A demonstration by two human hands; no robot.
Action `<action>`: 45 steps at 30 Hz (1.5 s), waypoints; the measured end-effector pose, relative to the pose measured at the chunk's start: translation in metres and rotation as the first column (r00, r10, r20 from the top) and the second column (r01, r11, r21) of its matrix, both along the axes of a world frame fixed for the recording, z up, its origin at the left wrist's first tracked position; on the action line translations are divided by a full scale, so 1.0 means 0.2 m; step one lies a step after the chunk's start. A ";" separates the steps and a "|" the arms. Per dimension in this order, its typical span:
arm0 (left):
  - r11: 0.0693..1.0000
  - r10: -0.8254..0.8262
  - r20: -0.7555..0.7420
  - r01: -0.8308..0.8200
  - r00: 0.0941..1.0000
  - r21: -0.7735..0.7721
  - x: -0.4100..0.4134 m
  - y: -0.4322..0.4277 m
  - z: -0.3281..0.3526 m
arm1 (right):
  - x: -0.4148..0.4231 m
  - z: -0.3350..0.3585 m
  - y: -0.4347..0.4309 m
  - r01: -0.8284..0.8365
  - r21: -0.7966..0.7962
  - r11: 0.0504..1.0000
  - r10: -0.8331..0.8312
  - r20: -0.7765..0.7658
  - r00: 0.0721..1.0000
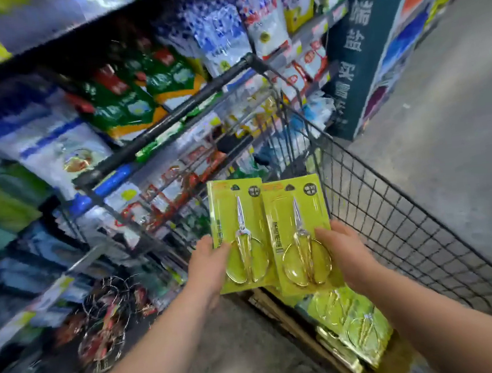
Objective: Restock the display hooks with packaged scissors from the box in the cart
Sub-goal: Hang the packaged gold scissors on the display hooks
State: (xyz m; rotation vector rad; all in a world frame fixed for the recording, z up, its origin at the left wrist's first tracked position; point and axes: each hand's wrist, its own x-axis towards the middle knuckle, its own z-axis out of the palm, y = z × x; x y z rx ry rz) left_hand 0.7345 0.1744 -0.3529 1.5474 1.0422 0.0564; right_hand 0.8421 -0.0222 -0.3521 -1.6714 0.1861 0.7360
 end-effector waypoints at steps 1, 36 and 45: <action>1.000 0.030 0.034 -0.030 0.999 -0.001 -0.09 0.05 0.04 | -0.05 0.05 0.06 -0.038 0.000 0.999 0.038 0.024 0.999; 0.230 0.935 0.279 -0.973 0.221 0.001 -3.86 0.84 0.53 | -3.27 0.60 2.17 -0.976 0.026 0.218 0.909 0.357 0.212; 0.152 0.963 0.224 -0.988 0.149 0.006 -4.10 1.41 0.56 | -3.56 0.52 2.86 -0.981 -0.059 0.186 0.933 0.324 0.157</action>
